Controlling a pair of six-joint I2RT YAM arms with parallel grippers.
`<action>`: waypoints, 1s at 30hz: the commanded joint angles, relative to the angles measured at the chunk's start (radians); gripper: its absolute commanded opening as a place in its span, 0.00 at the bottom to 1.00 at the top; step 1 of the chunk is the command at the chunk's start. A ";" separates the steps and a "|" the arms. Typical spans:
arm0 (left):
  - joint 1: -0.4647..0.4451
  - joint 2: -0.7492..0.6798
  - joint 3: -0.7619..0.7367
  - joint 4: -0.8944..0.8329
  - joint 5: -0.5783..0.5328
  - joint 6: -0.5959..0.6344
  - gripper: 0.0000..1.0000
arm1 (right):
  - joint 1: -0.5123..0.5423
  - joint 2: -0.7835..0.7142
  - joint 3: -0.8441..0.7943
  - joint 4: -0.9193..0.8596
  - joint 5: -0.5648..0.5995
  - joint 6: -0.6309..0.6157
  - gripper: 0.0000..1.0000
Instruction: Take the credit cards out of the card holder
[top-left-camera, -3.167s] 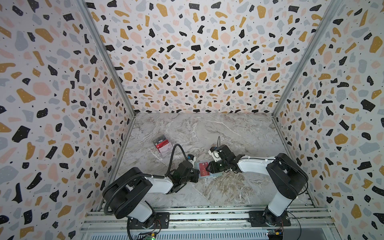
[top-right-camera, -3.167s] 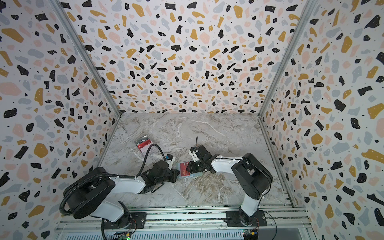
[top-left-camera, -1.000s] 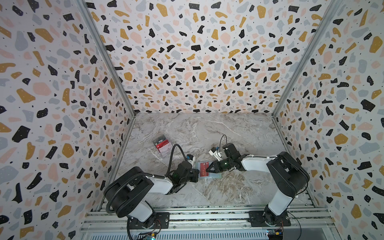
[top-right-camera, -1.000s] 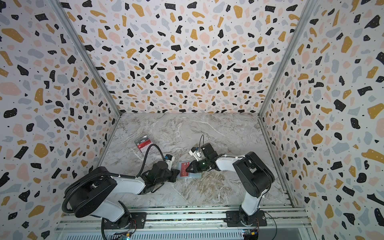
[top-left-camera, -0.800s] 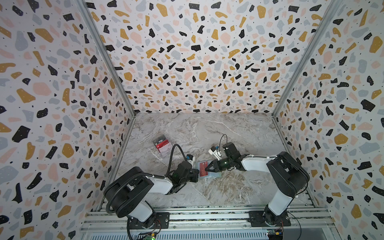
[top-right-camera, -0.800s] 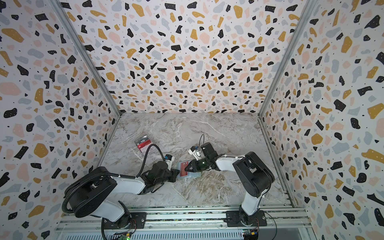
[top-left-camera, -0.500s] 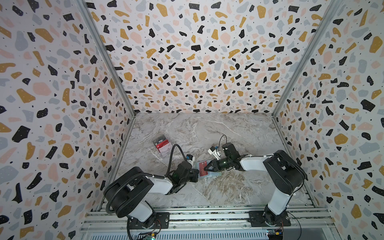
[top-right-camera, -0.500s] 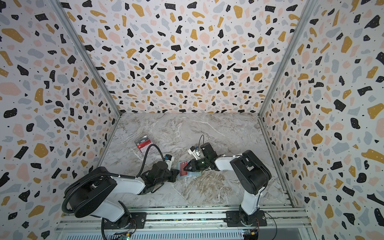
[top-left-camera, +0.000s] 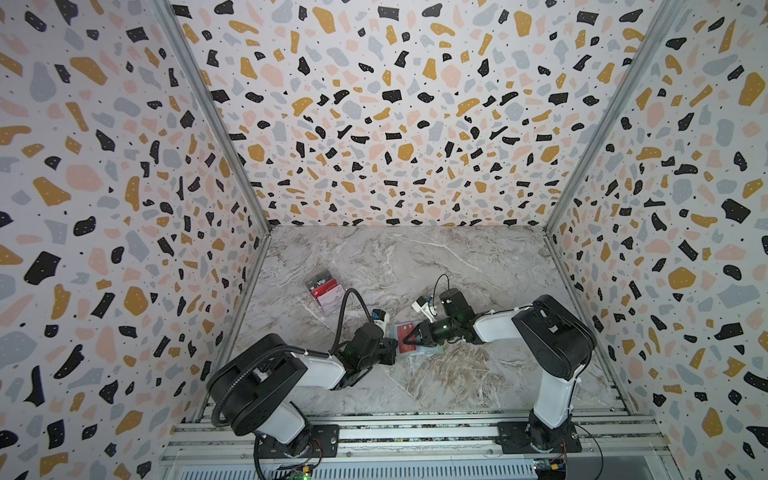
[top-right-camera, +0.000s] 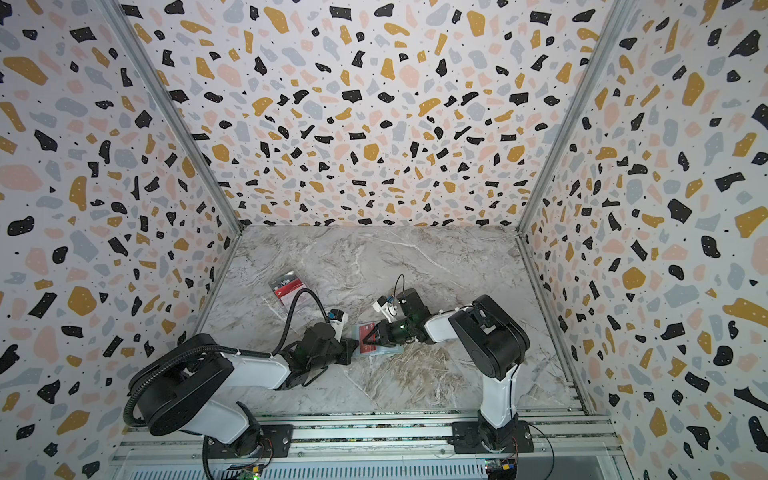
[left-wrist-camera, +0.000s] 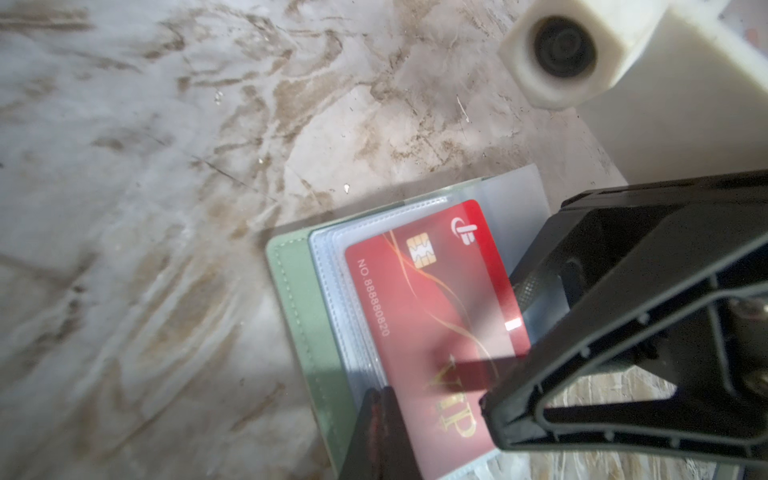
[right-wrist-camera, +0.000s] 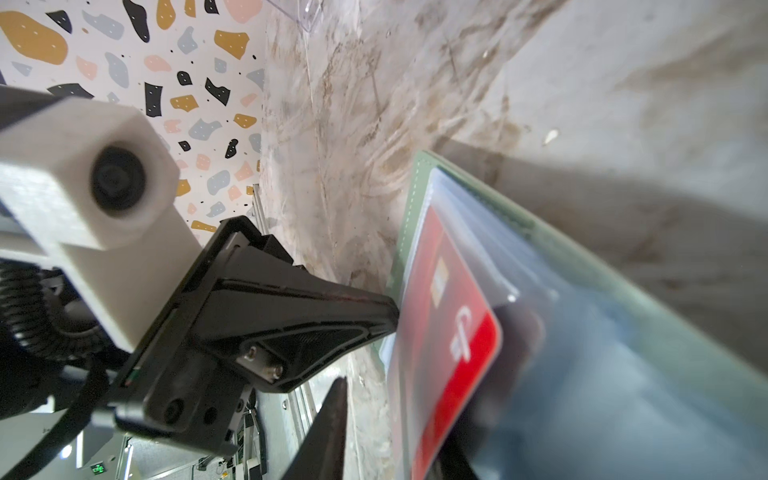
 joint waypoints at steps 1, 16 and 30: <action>0.001 -0.002 -0.031 -0.042 -0.012 -0.006 0.00 | 0.013 -0.003 -0.014 0.063 -0.033 0.027 0.28; 0.003 -0.013 -0.030 -0.056 -0.038 -0.004 0.00 | -0.028 -0.107 -0.109 0.177 -0.059 0.033 0.28; 0.003 -0.001 -0.028 -0.039 -0.040 -0.011 0.00 | -0.070 -0.150 -0.137 0.171 -0.079 0.019 0.27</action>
